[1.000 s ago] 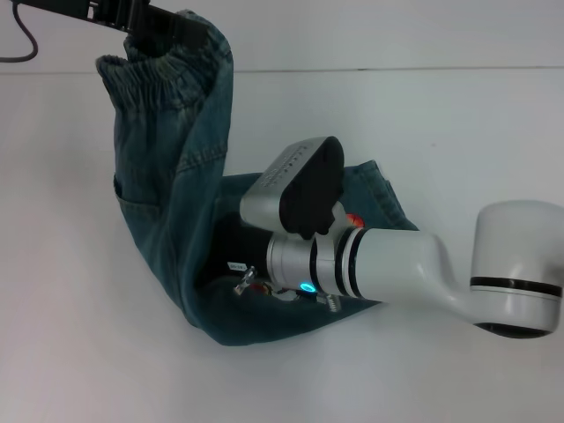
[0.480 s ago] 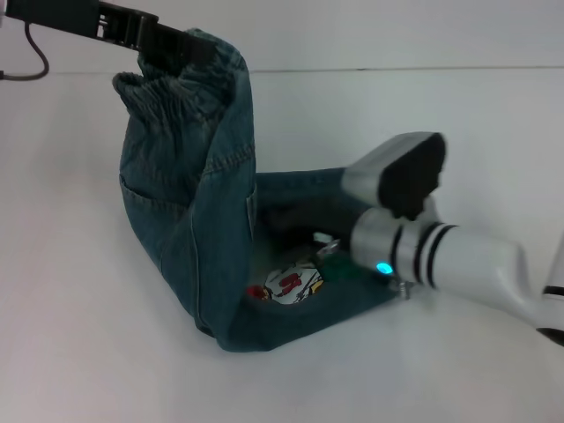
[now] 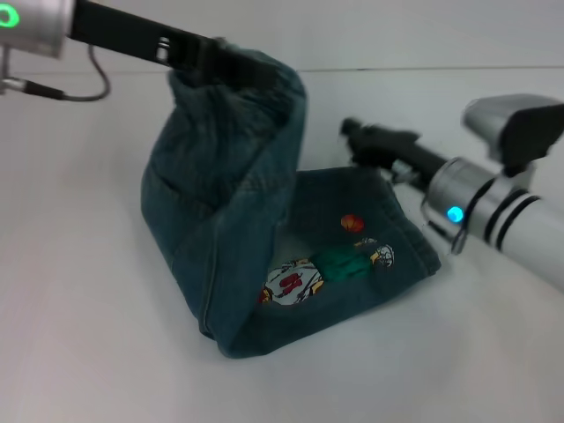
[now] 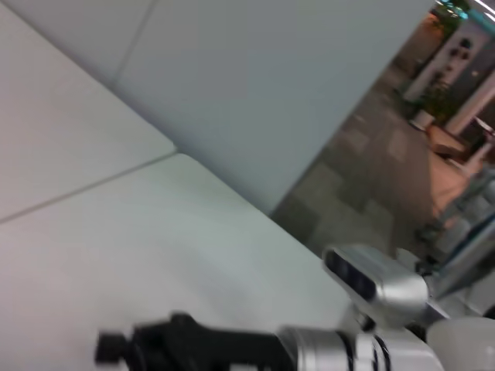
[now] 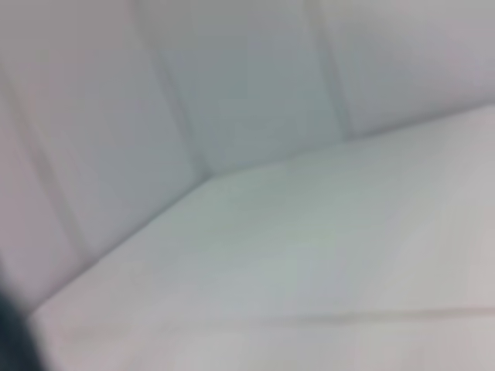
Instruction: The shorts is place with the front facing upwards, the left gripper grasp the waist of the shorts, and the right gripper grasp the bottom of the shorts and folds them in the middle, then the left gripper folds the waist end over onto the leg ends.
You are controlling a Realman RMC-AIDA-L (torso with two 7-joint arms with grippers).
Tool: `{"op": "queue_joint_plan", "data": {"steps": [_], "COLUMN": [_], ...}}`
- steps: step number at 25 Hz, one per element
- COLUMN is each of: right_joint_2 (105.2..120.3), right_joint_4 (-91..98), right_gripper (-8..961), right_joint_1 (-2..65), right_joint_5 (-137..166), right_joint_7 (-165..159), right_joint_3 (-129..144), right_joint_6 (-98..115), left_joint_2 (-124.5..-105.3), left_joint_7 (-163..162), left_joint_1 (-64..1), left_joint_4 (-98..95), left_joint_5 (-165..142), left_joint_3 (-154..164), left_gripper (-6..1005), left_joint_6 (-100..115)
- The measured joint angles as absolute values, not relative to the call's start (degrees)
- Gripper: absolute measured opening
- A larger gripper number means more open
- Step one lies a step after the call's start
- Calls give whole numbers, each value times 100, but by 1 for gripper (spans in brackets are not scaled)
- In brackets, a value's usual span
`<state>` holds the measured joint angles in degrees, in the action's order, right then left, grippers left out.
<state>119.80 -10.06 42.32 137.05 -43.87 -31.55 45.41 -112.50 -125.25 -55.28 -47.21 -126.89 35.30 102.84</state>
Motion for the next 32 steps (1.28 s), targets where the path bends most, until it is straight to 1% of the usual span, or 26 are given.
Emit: {"op": "queue_joint_plan", "data": {"steps": [4, 5, 6, 7, 8, 13, 17, 20, 25, 32], "right_joint_2": [11960, 11952, 11940, 11923, 11908, 11852, 11828, 11823, 11827, 11861], "right_joint_4": [-694, -580, -493, -401, -330, -141, -120, -120, -126, -149], "right_gripper": [23, 23, 23, 23, 23, 24, 25, 25, 26, 27], "right_joint_1": [4189, 4173, 4160, 4148, 4140, 4019, 3926, 3875, 3850, 3826], "right_joint_5": [13706, 13707, 13708, 13707, 13708, 13704, 13701, 13701, 13704, 13736], "right_joint_7": [-4401, -4416, -4441, -4473, -4517, -4717, -4751, -4753, -4755, -4755], "right_joint_3": [-3914, -4152, -4331, -4513, -4638, -5118, -5308, -5340, -5328, -5300], "right_joint_6": [4830, 4924, 4988, 5062, 5123, 5386, 5456, 5493, 5543, 5546], "left_joint_2": [-11495, -11495, -11583, -11752, -11770, -12121, -12317, -12388, -12412, -12409], "left_joint_7": [-12524, -12524, -12524, -12523, -12524, -12511, -12446, -12441, -12479, -12475], "left_joint_1": [-5574, -5574, -5585, -5594, -5594, -5574, -5655, -5705, -5722, -5649], "left_joint_4": [-4714, -4714, -4712, -4710, -4709, -4697, -4533, -4363, -4030, -4001], "left_joint_5": [-12643, -12643, -12641, -12641, -12641, -12642, -12637, -12621, -12429, -12417], "left_joint_3": [3795, 3795, 3927, 4222, 4258, 4948, 5345, 5719, 6301, 6458], "left_gripper": [84, 84, 84, 85, 85, 88, 89, 91, 93, 232], "left_joint_6": [10148, 10148, 10046, 9774, 9742, 8988, 8708, 8474, 7818, 7545]}}
